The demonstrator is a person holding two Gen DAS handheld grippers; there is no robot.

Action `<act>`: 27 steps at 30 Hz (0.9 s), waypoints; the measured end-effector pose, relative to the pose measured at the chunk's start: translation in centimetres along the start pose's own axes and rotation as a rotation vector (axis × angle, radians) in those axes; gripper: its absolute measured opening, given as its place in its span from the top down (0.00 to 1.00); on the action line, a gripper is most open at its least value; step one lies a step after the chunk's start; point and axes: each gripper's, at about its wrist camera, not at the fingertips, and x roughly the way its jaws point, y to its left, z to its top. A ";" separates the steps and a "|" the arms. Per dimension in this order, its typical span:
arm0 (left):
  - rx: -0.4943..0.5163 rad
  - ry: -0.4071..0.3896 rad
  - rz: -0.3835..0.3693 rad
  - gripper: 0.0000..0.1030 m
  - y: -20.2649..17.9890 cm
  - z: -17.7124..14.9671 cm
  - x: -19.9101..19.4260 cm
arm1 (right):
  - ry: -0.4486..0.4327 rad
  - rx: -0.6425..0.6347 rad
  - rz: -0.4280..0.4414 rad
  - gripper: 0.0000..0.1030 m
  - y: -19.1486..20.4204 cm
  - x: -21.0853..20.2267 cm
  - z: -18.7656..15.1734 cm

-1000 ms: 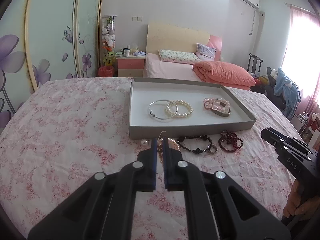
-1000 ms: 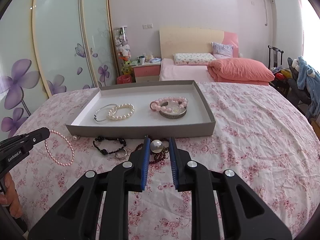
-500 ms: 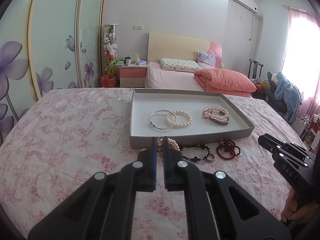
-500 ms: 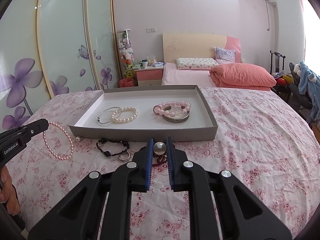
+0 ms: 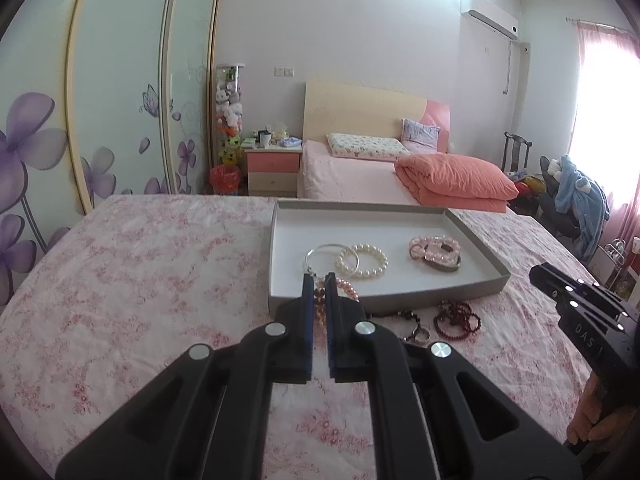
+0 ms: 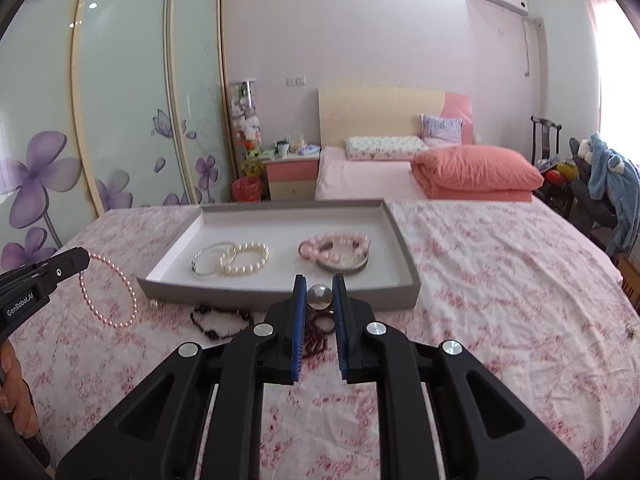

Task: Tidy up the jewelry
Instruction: 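Carry the pendant with the right gripper while the left gripper carries the necklace over the tray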

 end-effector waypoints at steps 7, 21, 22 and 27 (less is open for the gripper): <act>0.053 -0.065 0.064 0.94 -2.3 2.4 0.5 | -0.086 -0.010 -0.016 0.86 0.5 0.3 2.7; 0.089 -0.079 0.135 0.94 -4.2 6.0 6.9 | -0.052 0.036 0.019 0.86 -0.1 6.7 5.6; 0.087 -0.075 0.133 0.94 -4.1 6.1 7.3 | -0.042 0.040 0.024 0.86 -0.1 7.5 5.7; 0.083 -0.052 0.114 0.94 -4.0 6.5 10.2 | 0.006 0.057 0.032 0.86 0.1 10.5 6.0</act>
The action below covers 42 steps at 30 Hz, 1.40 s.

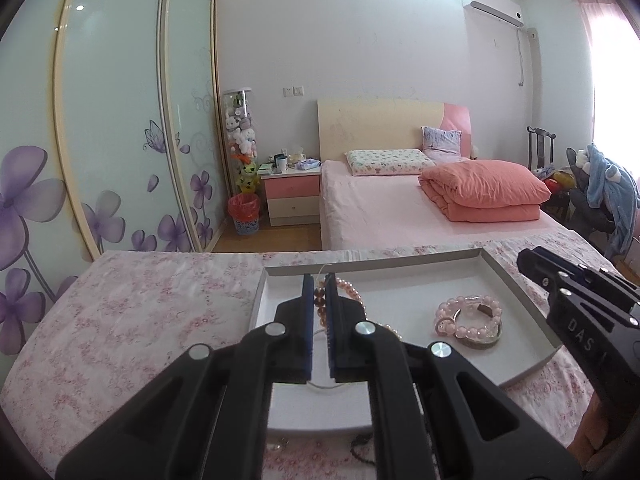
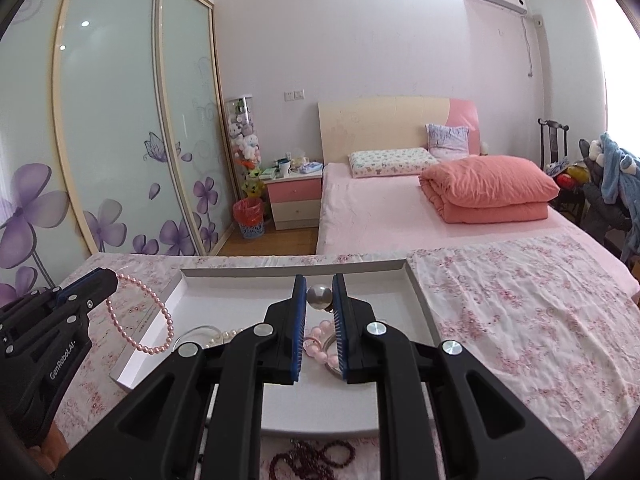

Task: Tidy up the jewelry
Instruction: 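Carry the pendant with the right gripper while the left gripper carries the necklace over the tray, then lower both held pieces into the tray and open both grippers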

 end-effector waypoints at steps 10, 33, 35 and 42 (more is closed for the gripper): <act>-0.009 0.042 -0.049 0.94 -0.2 0.3 4.5 | 0.094 0.057 0.027 0.86 -0.5 4.5 0.1; -0.064 0.044 -0.066 0.74 1.7 1.0 4.1 | 0.122 0.124 0.061 0.76 -2.3 3.2 0.2; -0.071 0.039 -0.055 0.74 2.3 1.1 3.5 | 0.116 0.119 0.054 0.76 -2.3 2.6 0.2; -0.095 0.043 -0.030 0.70 4.2 0.9 1.5 | 0.122 0.116 0.042 0.76 -2.7 0.6 -0.5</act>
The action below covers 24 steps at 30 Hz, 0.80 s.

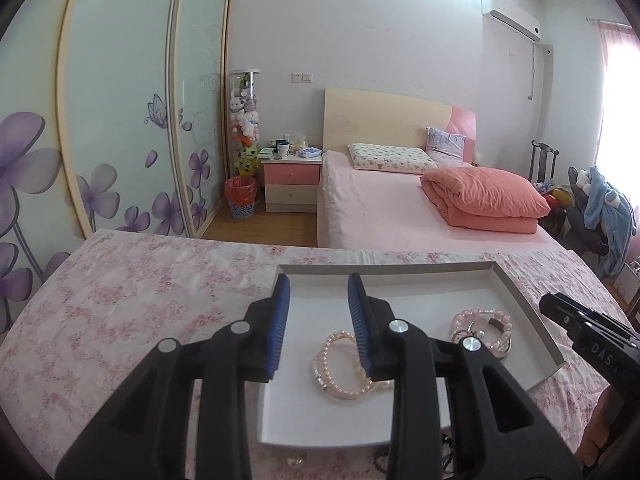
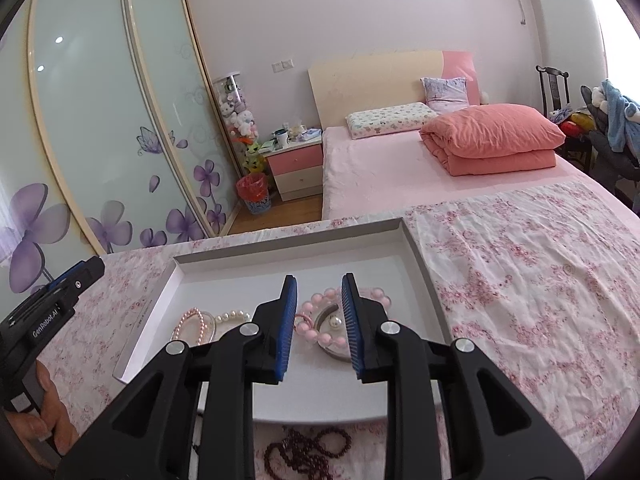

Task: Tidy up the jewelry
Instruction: 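Lower both held pieces into the tray and open both grippers, then grasp the dark red bead necklace with the right gripper while the left gripper approaches the loose white pearl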

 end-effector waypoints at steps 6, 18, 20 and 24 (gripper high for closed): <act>-0.001 0.025 0.009 0.64 1.7 -1.9 -2.2 | 0.045 -0.023 -0.004 0.76 -0.4 -1.7 -2.4; 0.017 0.157 -0.018 0.36 5.1 -7.9 -4.7 | 0.221 -0.145 0.012 0.51 0.0 -2.3 -8.5; 0.021 0.174 -0.020 0.31 5.2 -8.5 -4.7 | 0.223 -0.178 0.008 0.47 0.5 -2.4 -8.9; 0.016 0.214 -0.026 0.29 5.4 -9.5 -4.1 | 0.265 -0.214 -0.001 0.42 0.9 -1.8 -9.7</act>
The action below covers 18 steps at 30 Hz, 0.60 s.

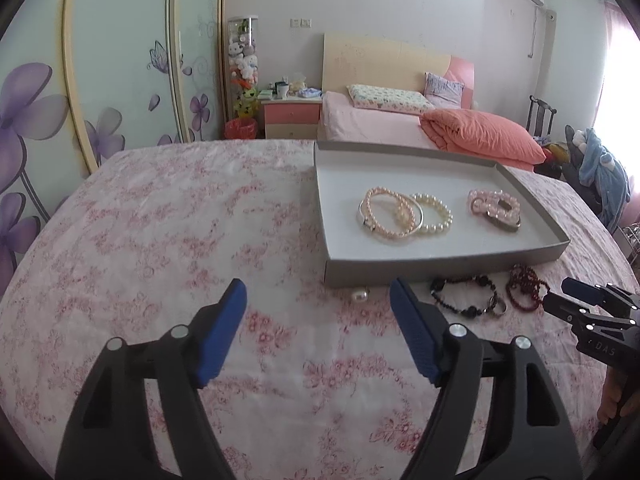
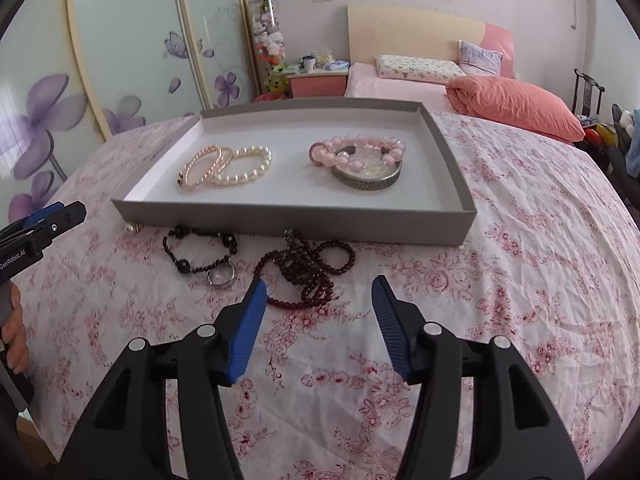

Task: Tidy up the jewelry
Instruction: 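Grasp the dark red bead necklace with the right gripper while the left gripper approaches the loose white pearl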

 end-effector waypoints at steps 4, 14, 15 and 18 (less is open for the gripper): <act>0.012 0.028 0.002 0.27 -0.1 -0.7 0.7 | 0.050 -0.016 -0.014 0.41 0.2 0.9 -0.2; 0.017 0.054 -0.001 0.26 -0.3 -1.1 1.4 | 0.076 -0.048 -0.039 0.33 1.0 2.7 1.1; 0.015 0.056 -0.001 0.26 -0.3 -1.1 1.4 | 0.076 -0.049 -0.037 0.33 1.0 2.8 1.3; 0.013 0.063 -0.002 0.26 -0.2 -1.2 1.6 | 0.075 -0.049 -0.035 0.33 1.0 3.0 1.5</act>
